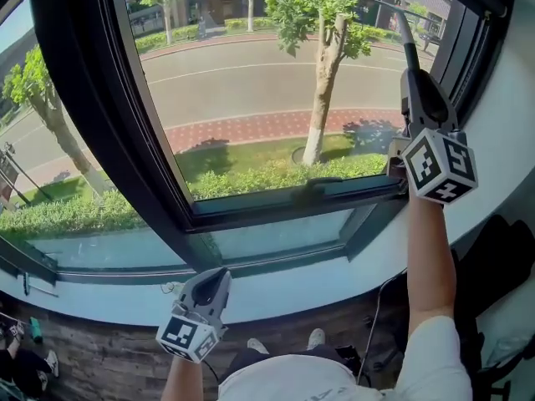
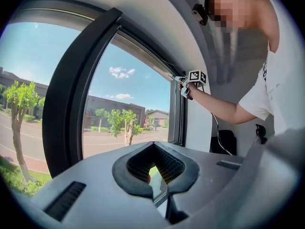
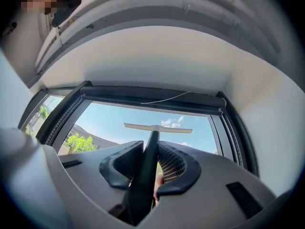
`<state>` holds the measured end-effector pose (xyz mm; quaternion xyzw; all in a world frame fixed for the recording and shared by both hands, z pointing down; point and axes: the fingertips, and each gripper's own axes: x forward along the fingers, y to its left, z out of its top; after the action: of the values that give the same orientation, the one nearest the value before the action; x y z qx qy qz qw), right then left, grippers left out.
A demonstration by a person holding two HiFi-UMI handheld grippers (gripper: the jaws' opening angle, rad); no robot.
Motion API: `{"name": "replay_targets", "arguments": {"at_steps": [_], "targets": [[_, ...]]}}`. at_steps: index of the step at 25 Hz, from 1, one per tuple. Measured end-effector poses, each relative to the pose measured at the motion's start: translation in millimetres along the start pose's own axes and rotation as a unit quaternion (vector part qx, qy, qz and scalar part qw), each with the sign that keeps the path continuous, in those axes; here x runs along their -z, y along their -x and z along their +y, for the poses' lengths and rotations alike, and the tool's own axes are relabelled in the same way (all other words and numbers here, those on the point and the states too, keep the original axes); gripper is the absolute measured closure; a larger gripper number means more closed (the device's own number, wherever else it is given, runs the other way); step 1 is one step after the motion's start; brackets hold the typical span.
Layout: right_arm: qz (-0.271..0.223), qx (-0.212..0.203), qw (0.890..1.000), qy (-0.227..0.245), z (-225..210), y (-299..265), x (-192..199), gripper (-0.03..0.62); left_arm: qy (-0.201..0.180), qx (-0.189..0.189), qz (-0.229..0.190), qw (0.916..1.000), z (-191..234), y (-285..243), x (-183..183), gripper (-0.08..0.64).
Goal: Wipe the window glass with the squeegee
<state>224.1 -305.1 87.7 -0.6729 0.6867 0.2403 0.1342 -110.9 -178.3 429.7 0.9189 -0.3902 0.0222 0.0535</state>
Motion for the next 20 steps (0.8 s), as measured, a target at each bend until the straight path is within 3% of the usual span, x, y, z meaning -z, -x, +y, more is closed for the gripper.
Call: {"name": "replay_targets", "arguments": {"at_steps": [7, 14, 20], "targets": [[-0.005, -0.011, 0.999, 0.034, 1.0, -25.5, -22.1, 0.492, 0.007, 0.018, -0.004, 0.9998, -6.4, -8.0, 0.7, 0.545], [-0.001, -0.016, 0.999, -0.042, -23.1, -46.9, -31.1, 0.492, 0.024, 0.019, -0.009, 0.9995, -24.1, -28.0, 3.2, 0.546], [-0.010, 0.006, 0.999, -0.038, -45.9, -58.7, -41.3, 0.492, 0.017, 0.024, -0.002, 0.9996, -32.1, -34.2, 3.4, 0.545]]}}
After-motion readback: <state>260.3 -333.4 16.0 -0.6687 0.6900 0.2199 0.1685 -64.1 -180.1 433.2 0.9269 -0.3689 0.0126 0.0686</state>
